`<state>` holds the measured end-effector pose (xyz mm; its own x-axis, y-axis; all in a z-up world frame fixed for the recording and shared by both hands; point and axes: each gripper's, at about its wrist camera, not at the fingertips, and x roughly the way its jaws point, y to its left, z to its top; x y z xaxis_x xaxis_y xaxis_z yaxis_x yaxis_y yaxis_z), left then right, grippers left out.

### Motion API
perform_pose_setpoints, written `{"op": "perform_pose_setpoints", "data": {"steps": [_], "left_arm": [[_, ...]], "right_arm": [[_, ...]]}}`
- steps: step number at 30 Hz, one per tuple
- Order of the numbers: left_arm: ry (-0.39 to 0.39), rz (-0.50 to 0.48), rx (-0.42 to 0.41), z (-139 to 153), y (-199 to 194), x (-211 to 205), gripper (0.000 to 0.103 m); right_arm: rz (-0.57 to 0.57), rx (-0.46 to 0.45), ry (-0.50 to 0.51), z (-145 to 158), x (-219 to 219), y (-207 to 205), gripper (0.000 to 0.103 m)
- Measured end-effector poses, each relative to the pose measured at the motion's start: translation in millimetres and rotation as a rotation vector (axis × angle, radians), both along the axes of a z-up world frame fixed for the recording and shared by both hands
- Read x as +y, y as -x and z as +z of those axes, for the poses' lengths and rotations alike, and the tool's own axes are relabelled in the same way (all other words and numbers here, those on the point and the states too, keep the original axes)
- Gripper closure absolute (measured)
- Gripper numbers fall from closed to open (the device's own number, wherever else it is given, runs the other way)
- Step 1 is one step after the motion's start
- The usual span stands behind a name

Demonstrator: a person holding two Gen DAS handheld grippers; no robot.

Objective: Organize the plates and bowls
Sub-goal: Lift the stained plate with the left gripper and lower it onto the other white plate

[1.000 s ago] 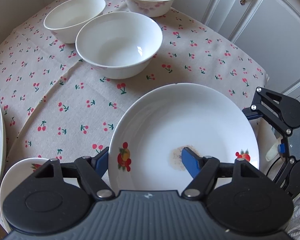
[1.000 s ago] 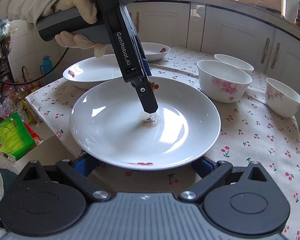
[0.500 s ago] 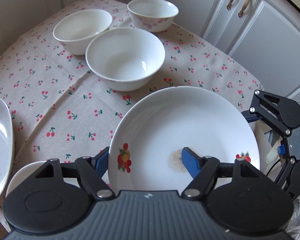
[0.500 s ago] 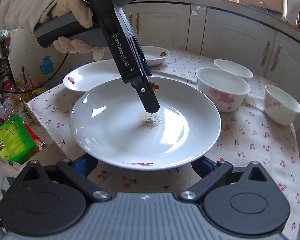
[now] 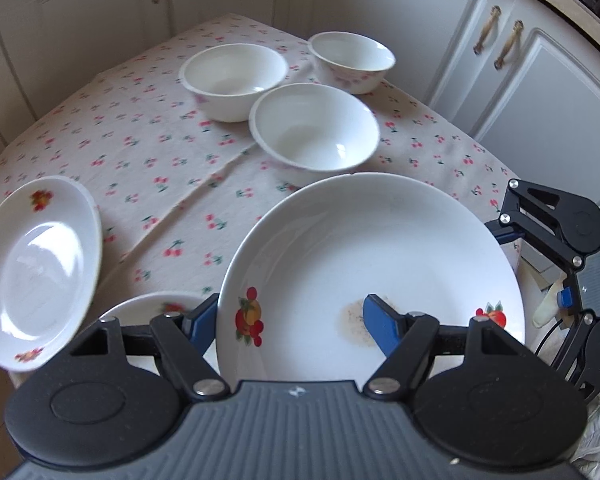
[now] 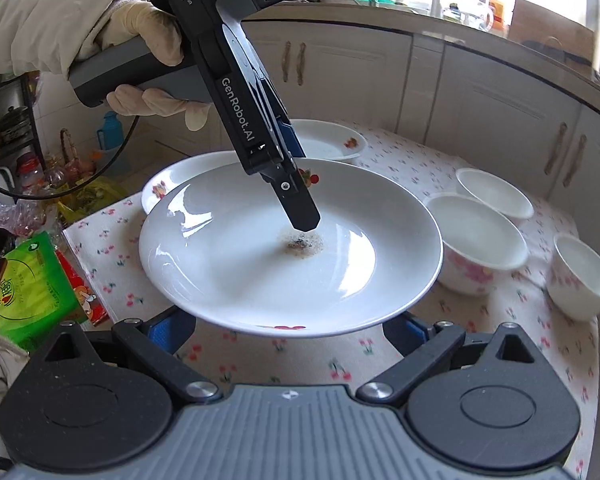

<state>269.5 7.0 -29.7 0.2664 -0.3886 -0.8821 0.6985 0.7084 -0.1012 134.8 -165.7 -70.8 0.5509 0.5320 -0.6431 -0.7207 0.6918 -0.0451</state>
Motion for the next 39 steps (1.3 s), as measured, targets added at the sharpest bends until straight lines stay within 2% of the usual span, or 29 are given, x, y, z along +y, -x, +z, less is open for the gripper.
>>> {"op": "perform_pose_setpoints", "data": {"steps": [7,18,25,39], "left_arm": [[0.013,0.067,0.001,-1,-2,43,0.029],[0.046,0.138,0.030,-22,-15,94,0.029],[0.071,0.142,0.047,-33,-22,105,0.029],[0.073,0.148,0.060,-42,-25,107,0.028]], "right_arm": [[0.060,0.002,0.003,1,34,-13,0.002],[0.118,0.040,0.028,-4,81,-37,0.002],[0.123,0.061,0.057,-7,94,-43,0.002],[0.113,0.080,0.067,-7,99,-42,0.002]]}}
